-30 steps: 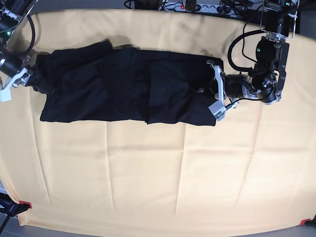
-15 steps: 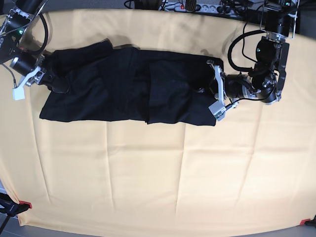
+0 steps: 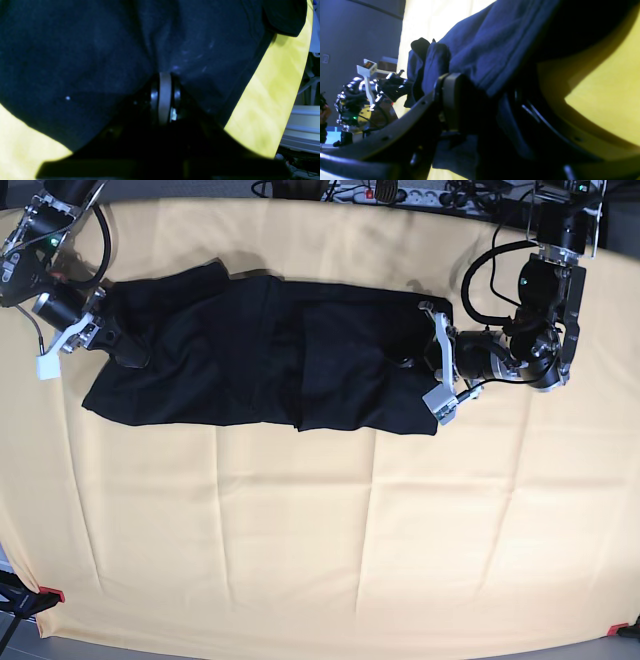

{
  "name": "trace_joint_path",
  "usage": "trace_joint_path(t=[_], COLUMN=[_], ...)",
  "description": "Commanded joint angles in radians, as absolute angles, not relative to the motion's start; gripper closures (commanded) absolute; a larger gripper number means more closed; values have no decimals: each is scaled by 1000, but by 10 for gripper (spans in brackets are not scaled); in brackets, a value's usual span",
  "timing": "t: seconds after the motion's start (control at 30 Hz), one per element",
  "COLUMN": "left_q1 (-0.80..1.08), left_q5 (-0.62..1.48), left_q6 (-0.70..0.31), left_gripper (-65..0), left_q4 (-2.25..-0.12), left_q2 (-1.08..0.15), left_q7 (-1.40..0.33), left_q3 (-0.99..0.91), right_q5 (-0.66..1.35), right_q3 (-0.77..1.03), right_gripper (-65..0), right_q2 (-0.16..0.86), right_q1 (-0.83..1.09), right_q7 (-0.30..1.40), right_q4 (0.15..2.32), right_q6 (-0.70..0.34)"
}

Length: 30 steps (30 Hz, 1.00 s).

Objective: Fold the T-shirt properly

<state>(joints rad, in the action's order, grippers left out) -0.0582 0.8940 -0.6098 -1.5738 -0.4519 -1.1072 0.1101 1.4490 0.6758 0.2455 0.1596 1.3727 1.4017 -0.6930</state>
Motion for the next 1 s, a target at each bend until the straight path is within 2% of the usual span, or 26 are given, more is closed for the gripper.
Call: trace_joint_path(t=[0.0, 0.07, 0.1, 0.37, 0.6, 0.8, 0.97], left_q1=[-58, -59, -59, -67, -67, -63, -44], left_q5=[847, 847, 847, 918, 1148, 1277, 1299], left_q6=[-599, -599, -599, -599, -599, -599, -599], left_gripper=[0, 0, 0, 0, 0, 0, 0], left_q4=[-1576, -1575, -1576, -1589, -1670, -1682, -1682], left_q2=[-466, -466, -466, -471, -471, -495, -560], left_q7=[-1152, -1152, -1152, -1152, -1186, -1267, -1284], left_q3=[108, 108, 108, 72, -168, -408, -512], right_q5=[1484, 1484, 1484, 1484, 1484, 1228, 1095], right_q3=[679, 680, 680, 680, 680, 680, 680], right_gripper=[-197, -25, 0, 0, 0, 0, 0], right_q2=[261, 266, 269, 274, 302, 357, 451], right_q1=[149, 149, 149, 136, 135, 135, 136], right_q7=[1362, 1355, 1347, 1346, 1342, 1236, 1229], right_q4=[1420, 1420, 1420, 1532, 1652, 1652, 1652], right_q6=[-698, -698, -698, -698, -698, -698, -620])
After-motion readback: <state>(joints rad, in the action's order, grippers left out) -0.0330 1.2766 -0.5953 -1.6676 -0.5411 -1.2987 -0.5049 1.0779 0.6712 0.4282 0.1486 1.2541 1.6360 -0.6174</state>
